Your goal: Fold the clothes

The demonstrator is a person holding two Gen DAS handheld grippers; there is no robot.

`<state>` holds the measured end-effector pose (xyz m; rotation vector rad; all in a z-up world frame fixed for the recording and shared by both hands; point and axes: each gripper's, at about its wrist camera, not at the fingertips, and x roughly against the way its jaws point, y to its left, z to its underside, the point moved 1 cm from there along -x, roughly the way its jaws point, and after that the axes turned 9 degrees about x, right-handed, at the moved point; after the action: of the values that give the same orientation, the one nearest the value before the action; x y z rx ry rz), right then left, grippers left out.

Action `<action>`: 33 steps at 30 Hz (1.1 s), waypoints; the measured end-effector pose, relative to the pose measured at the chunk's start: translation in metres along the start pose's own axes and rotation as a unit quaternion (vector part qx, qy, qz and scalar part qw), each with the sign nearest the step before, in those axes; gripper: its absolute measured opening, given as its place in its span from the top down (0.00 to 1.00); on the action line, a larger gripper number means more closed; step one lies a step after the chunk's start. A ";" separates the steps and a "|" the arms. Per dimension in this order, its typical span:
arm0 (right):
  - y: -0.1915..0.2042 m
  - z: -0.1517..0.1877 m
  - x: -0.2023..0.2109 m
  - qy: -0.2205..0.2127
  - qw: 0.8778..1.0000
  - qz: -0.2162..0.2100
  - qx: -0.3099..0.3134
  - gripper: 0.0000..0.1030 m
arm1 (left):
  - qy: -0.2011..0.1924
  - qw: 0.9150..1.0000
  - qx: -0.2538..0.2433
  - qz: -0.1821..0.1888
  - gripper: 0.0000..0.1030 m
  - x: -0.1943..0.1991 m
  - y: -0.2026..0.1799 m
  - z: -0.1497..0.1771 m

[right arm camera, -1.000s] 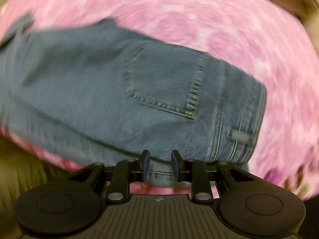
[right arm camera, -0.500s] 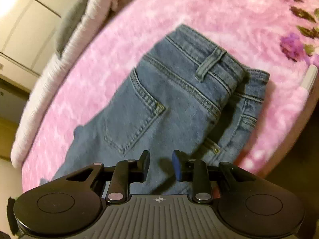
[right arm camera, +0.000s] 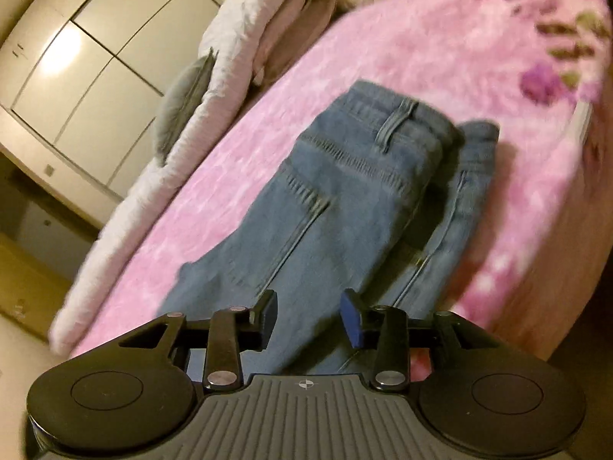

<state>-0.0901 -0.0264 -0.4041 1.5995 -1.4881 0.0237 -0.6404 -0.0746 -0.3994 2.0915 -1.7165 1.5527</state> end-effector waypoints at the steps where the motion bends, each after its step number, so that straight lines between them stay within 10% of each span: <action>1: -0.002 -0.002 0.003 0.001 1.000 -0.003 -0.010 0.59 | -0.008 1.000 0.013 0.000 0.76 0.004 0.003 -0.002; 28: -0.114 -0.062 -0.010 -0.049 0.984 -0.011 -0.173 0.58 | -0.066 0.989 0.129 -0.025 0.71 -0.061 0.020 -0.034; 33: -0.113 -0.073 -0.018 -0.050 0.987 -0.019 -0.153 0.61 | -0.076 0.994 0.076 -0.029 1.00 -0.055 0.014 -0.040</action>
<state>0.0346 0.0147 -0.4390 1.3955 -1.4577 -0.2983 -0.6712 -0.0174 -0.4241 2.3669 -1.6100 1.5946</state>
